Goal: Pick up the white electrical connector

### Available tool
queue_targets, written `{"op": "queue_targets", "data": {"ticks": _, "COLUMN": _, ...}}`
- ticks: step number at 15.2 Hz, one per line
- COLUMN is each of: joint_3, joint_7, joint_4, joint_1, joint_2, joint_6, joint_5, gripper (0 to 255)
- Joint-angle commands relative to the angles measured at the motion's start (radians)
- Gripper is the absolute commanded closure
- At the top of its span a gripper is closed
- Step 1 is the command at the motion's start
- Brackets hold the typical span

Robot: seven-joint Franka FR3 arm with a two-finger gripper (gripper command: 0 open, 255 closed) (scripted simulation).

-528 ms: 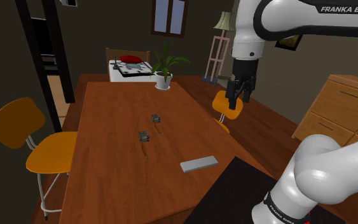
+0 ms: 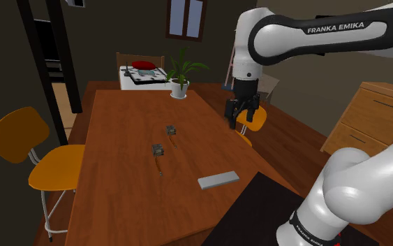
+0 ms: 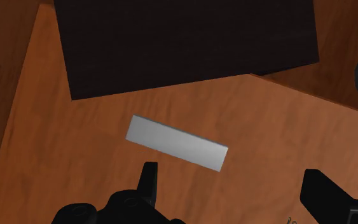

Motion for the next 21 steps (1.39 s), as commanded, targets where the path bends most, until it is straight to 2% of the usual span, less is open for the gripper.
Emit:
{"op": "queue_targets", "data": {"ticks": 1, "joint_3": 0.018, "joint_7": 0.035, "joint_4": -0.01, "joint_1": 0.005, "joint_2": 0.054, "joint_6": 0.069, "joint_5": 0.016, "gripper": 0}}
{"op": "queue_targets", "data": {"ticks": 11, "joint_3": 0.072, "joint_7": 0.172, "joint_4": 0.072, "joint_1": 0.008, "joint_2": 0.404, "joint_6": 0.359, "joint_5": 0.041, "gripper": 0}}
{"op": "queue_targets", "data": {"ticks": 21, "joint_3": 0.087, "joint_7": 0.302, "joint_4": 0.293, "joint_1": 0.023, "joint_2": 0.788, "joint_6": 0.545, "joint_5": 0.016, "gripper": 0}}
